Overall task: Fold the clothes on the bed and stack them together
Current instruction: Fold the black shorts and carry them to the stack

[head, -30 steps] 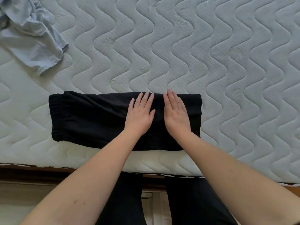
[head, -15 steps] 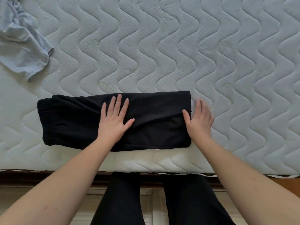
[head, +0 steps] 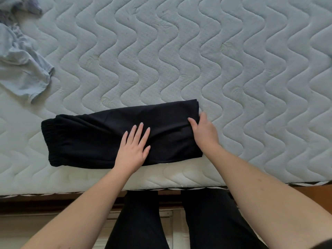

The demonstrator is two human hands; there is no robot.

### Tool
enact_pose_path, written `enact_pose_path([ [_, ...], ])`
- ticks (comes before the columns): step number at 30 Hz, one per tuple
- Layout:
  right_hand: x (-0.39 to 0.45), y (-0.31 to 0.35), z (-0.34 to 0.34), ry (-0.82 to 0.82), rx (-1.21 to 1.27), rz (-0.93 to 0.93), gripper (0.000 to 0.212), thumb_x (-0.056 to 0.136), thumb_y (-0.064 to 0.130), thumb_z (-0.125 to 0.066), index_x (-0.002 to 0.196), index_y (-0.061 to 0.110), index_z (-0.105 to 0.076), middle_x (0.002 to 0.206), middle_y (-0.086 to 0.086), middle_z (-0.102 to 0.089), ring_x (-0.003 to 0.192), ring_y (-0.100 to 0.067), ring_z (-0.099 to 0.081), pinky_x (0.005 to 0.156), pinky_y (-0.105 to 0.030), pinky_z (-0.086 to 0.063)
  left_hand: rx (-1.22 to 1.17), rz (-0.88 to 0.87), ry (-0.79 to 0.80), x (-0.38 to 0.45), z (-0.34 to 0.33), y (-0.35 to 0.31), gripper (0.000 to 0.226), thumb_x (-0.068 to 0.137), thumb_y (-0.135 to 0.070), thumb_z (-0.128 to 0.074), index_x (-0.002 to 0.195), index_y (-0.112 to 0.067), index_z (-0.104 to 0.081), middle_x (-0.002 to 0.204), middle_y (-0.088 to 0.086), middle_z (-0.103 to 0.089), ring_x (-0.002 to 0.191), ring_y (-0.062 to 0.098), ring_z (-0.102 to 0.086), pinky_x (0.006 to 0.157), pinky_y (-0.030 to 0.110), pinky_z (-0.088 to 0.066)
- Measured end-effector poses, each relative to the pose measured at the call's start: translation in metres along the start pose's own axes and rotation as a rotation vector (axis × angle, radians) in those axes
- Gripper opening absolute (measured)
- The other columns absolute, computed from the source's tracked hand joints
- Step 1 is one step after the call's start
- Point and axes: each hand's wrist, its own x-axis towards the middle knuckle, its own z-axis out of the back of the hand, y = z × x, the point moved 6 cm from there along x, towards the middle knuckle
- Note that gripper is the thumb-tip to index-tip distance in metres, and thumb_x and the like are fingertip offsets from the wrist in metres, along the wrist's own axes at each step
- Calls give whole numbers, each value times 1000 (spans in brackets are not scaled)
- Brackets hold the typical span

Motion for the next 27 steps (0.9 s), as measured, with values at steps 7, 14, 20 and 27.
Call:
enact_pose_path([
  [7, 19, -65, 54, -111, 191, -48, 41, 99, 48, -46, 121, 13, -45, 102, -15, -65, 92, -37, -60, 69, -37, -39, 43, -154, 47, 45, 23, -62, 60, 101, -52, -16, 157, -31, -13, 165, 4, -9, 151, 27, -13, 121, 49, -11],
  [14, 36, -155, 116, -167, 190, -162, 39, 99, 43, -50, 120, 10, -45, 108, -16, -64, 99, -38, -58, 73, -36, -38, 44, -219, 63, 76, 29, -127, 62, 100, -56, -16, 157, -35, -3, 165, 9, 3, 151, 33, 0, 120, 55, -7],
  [20, 20, -138, 123, -93, 331, -41, 37, 98, 39, -54, 123, 13, -45, 112, 1, -56, 99, -14, -51, 82, -25, -35, 85, -256, 175, 76, 17, -128, 68, 95, -63, -8, 154, -37, 12, 161, 13, 23, 149, 38, 17, 119, 58, -4],
  [27, -28, -66, 130, -115, 389, 158, 22, 98, 39, -52, 108, 28, -36, 109, 8, -53, 90, -5, -50, 71, -12, -32, -133, -310, 110, 78, 51, -121, 54, 103, -50, -29, 154, -31, -28, 164, 7, -16, 151, 27, -9, 122, 44, -10],
])
